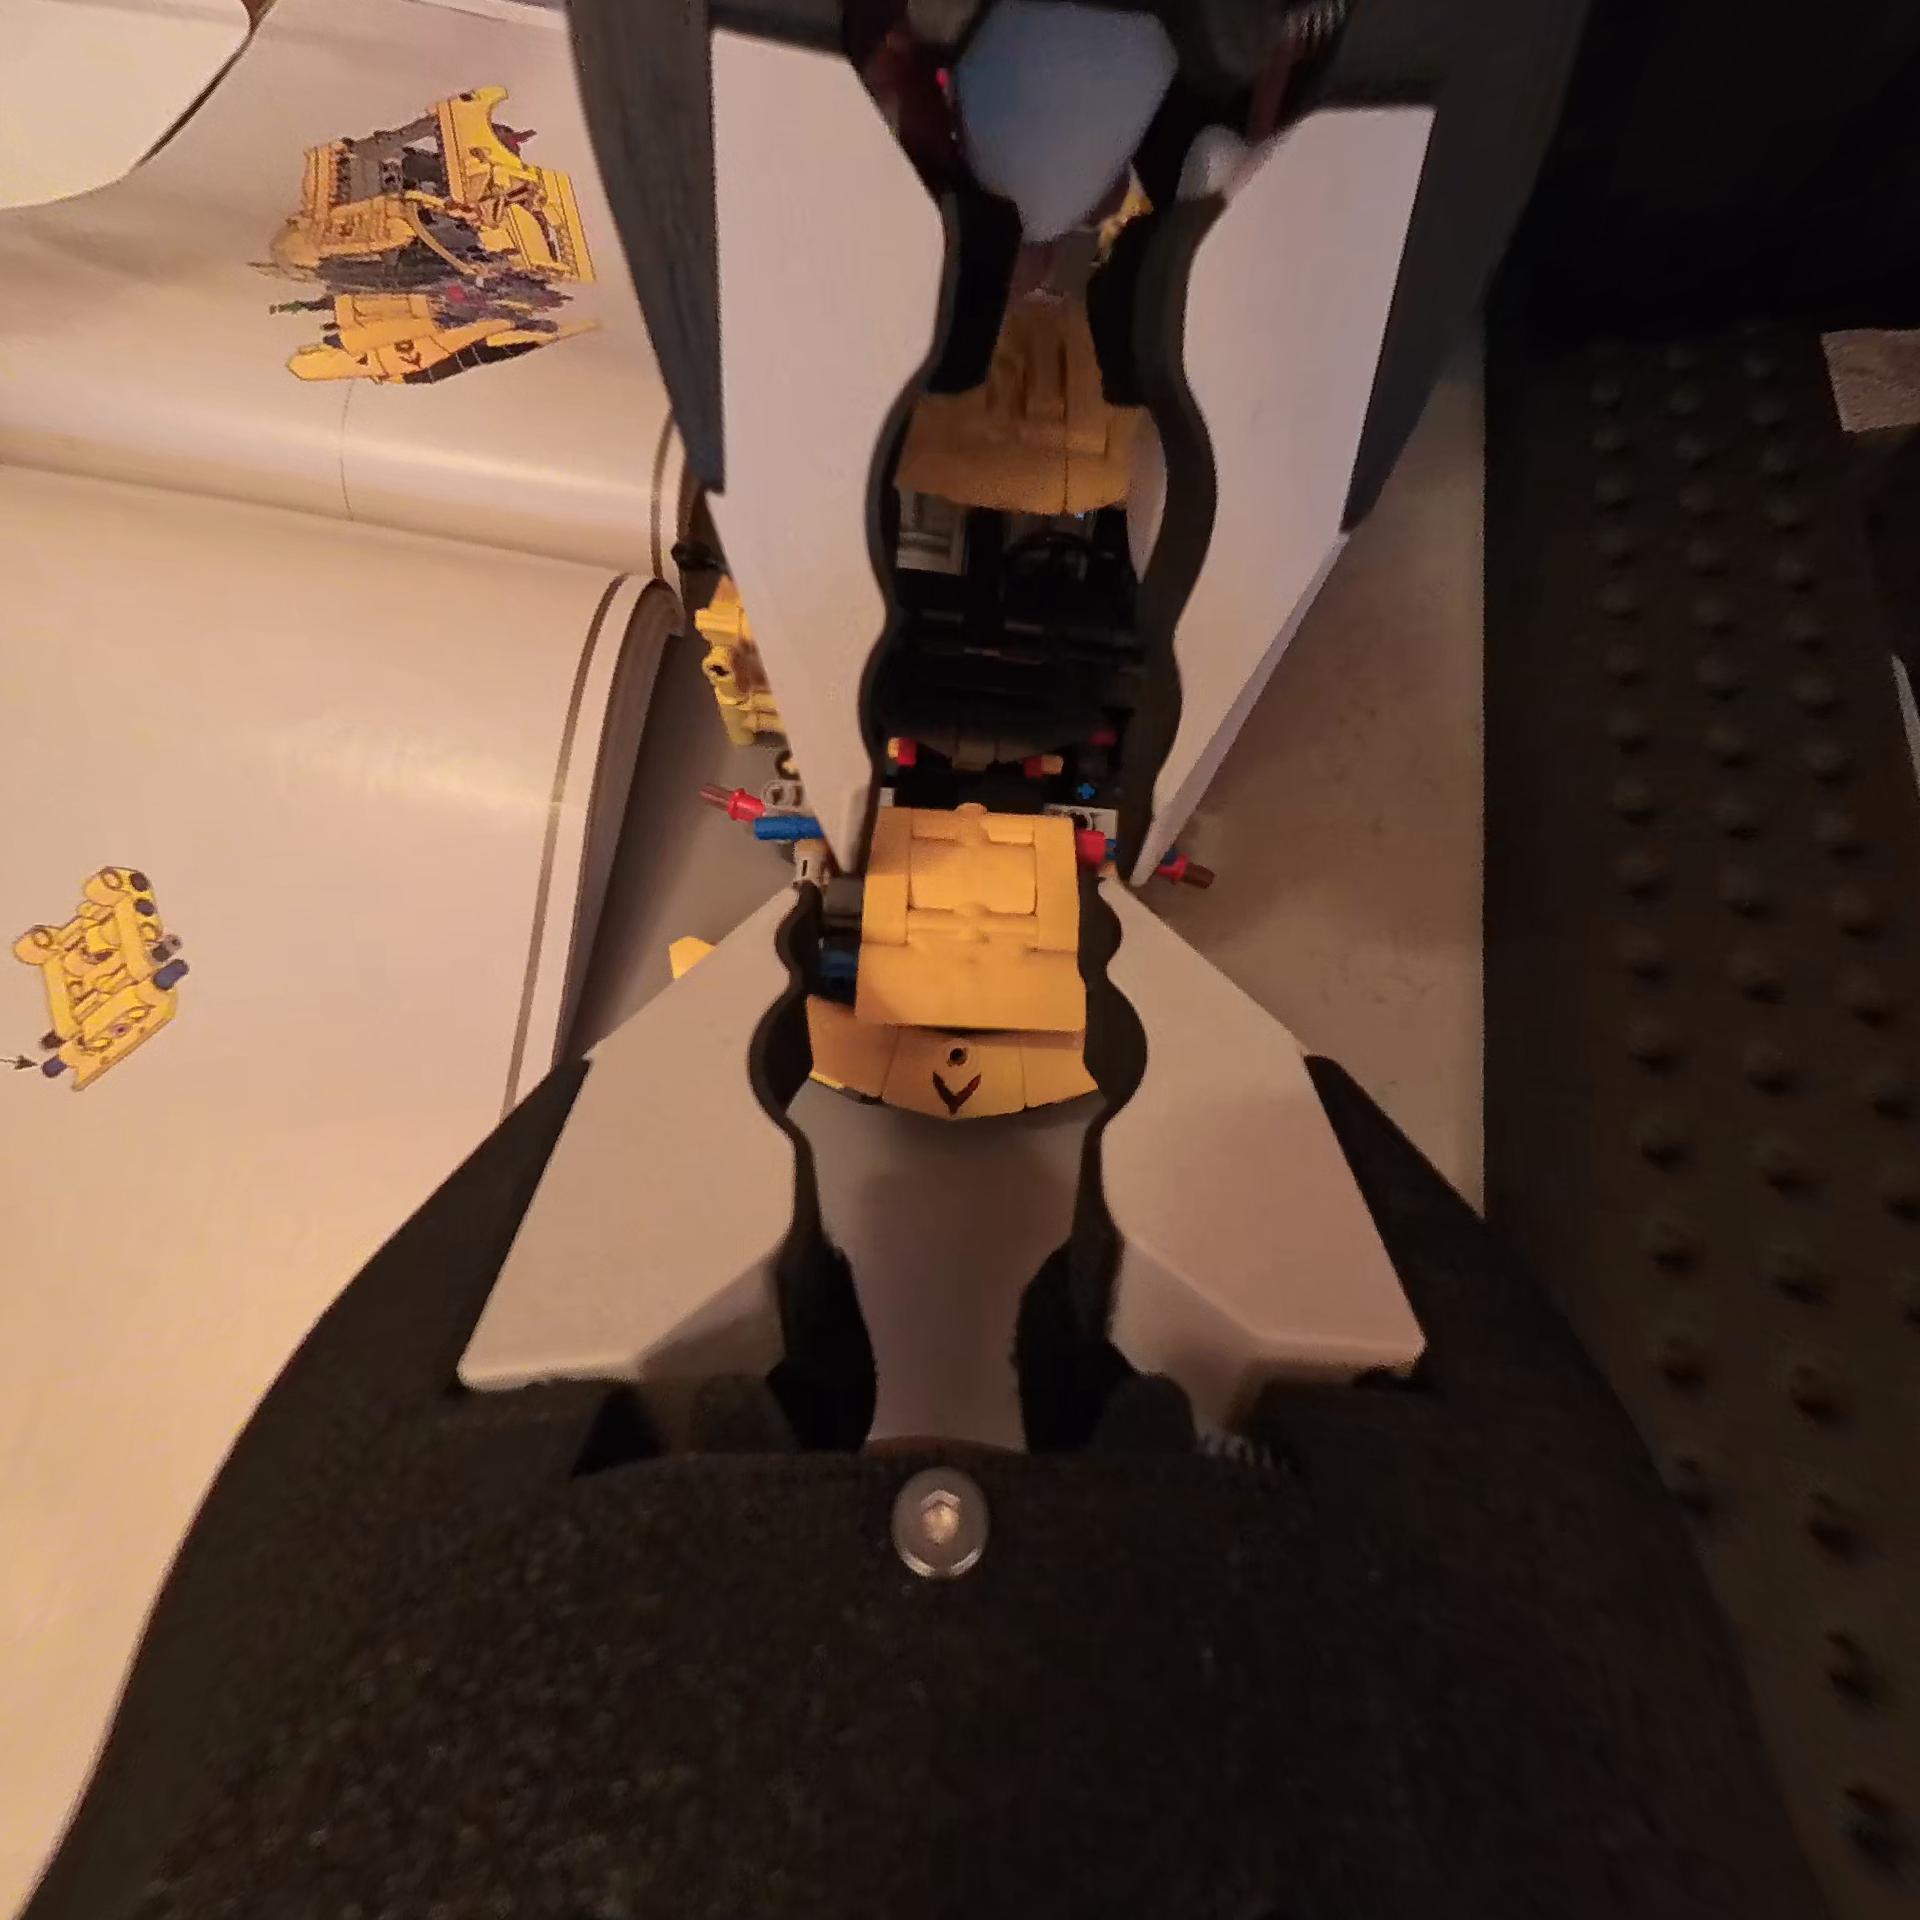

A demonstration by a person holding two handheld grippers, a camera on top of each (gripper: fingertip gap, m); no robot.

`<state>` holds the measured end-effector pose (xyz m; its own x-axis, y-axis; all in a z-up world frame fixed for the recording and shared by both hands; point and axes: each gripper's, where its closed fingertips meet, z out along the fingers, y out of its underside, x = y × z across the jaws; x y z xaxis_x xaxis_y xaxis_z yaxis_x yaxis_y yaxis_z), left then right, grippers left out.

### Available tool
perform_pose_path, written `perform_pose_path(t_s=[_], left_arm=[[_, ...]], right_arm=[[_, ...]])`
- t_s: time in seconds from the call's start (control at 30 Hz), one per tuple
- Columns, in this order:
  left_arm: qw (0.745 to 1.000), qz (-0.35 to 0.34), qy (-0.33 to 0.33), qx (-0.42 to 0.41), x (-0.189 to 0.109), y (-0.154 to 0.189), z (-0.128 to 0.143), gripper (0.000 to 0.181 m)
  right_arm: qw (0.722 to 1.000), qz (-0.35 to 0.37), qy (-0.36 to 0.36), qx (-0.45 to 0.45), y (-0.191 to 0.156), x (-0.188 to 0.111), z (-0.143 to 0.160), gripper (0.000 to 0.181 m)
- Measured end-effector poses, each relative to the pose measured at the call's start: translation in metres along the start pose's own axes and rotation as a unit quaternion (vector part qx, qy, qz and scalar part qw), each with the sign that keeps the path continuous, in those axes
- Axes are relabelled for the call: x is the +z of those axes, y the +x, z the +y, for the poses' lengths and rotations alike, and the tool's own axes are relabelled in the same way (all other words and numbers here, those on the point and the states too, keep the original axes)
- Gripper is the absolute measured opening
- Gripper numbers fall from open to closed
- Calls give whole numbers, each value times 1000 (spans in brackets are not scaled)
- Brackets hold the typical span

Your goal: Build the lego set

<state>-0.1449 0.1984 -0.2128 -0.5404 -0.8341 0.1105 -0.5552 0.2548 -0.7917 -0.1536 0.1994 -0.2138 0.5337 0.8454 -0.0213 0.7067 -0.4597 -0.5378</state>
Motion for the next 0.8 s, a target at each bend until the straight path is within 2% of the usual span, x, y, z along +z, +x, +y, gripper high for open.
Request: perform_pose_path(t_s=[0.43,0.53,0.6,0.67,0.73,0.8], left_arm=[[999,-17,-17,27,2,1,7,50],[999,-14,-20,30,1,2,8,50],[999,-10,-18,26,1,2,8,50],[1000,-8,-15,26,1,2,8,50],[1000,-6,-12,23,1,2,8,50],[1000,-3,-10,21,1,2,8,50]], right_arm=[[997,47,-62,-18,3,4,4,40],[998,56,-33,-27,12,-11,4,44],[999,37,-5,-18,21,-23,4,41],[1000,-16,7,-8,26,-27,9,38],[997,-68,-14,-24,27,-24,17,33],[994,-80,-30,-60,32,-19,17,32]])
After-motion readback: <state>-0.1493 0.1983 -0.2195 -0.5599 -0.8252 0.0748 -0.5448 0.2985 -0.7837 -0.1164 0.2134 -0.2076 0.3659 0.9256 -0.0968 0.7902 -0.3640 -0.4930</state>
